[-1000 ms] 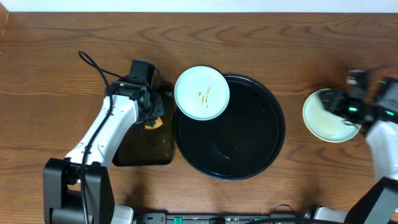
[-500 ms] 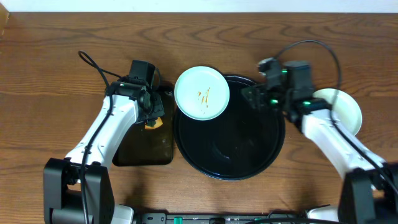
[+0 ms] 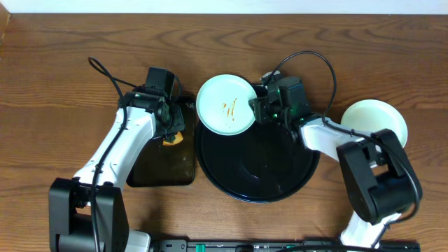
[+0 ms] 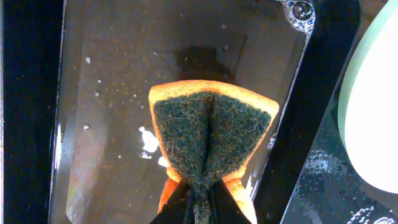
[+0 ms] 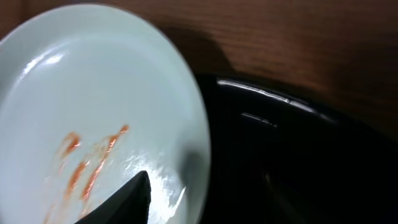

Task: Clean dirty plates on tray and stack at the side
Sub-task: 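Move the right gripper to the rim of the remaining green plate, then scrub the remaining green plate with the sponge in the left gripper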

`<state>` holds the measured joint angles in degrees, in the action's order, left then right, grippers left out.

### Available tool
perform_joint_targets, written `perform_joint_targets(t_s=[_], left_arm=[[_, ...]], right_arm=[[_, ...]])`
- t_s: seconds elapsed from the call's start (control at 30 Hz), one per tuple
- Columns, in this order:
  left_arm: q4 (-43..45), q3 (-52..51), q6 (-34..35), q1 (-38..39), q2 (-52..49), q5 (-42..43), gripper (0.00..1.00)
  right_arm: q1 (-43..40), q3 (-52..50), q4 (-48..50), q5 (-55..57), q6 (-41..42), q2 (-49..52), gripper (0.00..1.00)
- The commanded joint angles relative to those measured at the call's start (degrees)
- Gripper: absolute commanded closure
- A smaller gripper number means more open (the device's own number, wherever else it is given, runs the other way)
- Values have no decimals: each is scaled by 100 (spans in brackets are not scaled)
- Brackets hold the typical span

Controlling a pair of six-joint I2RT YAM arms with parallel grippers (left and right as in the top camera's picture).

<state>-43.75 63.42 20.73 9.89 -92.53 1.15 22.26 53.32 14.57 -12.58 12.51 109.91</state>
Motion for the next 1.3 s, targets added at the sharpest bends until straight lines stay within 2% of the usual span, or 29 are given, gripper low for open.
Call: perform_joint_targets(t_s=[0.0,0.1,0.2,0.37,0.4,0.67,0.93,1.03,1.17,1.27], left_arm=[[-35,-26,-55,-22,4,-24,92],[-35,-26,-55,-22,4,-24,92],[-35,-24,-52,-22,4,-24,93],[-37,-26,-55,-22,4,-24,93],[-37,-26,-55,-22,4,-22,92],[-35,-26,-55,-22,4,-24,93],[85,-24,-57,-15,4,48,92],[260,-24,-59,-15,4,603,93],[763,-24,-55,111,4,1740,92],[1080,-24,129,420,4,1939,93]], right_arm=[[31,24,210,59,275,232,50],[33,24,234,-216,291,273,66],[33,24,232,-444,289,271,71],[33,24,-50,-507,293,271,93],[33,24,-125,-507,293,271,94],[22,24,-876,-402,168,-181,99],[22,24,-2726,813,160,-1390,99],[22,24,-3383,1019,240,-1563,99],[28,22,-3971,1019,339,-1449,99],[31,17,-4153,1021,446,-1259,99]])
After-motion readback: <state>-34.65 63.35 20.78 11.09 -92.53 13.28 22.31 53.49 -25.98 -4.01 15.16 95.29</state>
